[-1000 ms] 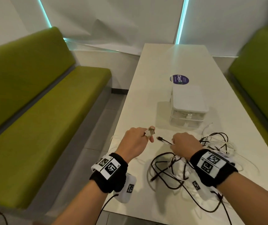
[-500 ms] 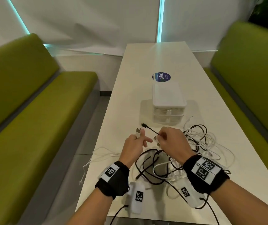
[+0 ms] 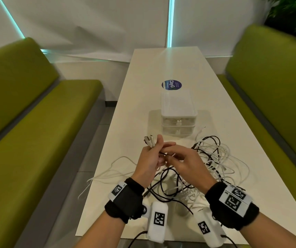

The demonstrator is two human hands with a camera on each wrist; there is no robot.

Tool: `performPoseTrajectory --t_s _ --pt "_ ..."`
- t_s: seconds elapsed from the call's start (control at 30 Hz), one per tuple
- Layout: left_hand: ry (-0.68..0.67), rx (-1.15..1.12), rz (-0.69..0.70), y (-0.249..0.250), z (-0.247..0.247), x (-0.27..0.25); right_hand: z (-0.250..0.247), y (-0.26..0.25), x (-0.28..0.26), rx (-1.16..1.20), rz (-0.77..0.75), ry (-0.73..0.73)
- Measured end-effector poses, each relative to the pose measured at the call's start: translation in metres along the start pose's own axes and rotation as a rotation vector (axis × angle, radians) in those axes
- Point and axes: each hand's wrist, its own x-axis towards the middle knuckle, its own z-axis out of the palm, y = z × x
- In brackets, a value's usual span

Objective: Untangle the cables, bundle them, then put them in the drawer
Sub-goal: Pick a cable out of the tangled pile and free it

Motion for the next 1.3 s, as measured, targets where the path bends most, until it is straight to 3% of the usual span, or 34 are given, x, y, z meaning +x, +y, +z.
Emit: performPoseTrajectory --t_s 0.2,0.47,0.7,0.87,1.0,1.07,1.2,1.3 --pt "-0.027 0.012 -0.034 0.001 0.001 0.002 0.003 0.010 0.000 0.178 0.026 0.004" --pt "-0.104 -0.020 -0.071 0.001 -0.005 0.003 0.005 0.008 0.000 0.160 -0.007 -0.038" --pt "-0.018 0.046 0.109 0.005 -0.012 0.002 0.002 -0.004 0.010 -0.356 -0.108 -0.086" --pt "0.008 0.041 0.286 0.020 -0.011 -0.002 0.003 -0.004 0.012 -0.601 0.019 -0.285" --pt "-0.019 -0.048 0.314 0.046 -0.017 -0.005 0.000 0.004 0.011 -0.669 0.024 -0.249" --pt "-0.031 0.029 0.318 0.052 -0.021 -0.008 -0.003 0.001 0.014 -0.666 0.023 -0.190" --pt "-0.036 0.416 0.420 0.048 -0.029 -0.007 -0.013 -0.014 0.019 -0.310 0.037 -0.032" --pt "-0.076 0.685 0.465 0.032 -0.034 -0.002 -0.017 -0.027 0.020 -0.182 0.054 -0.053"
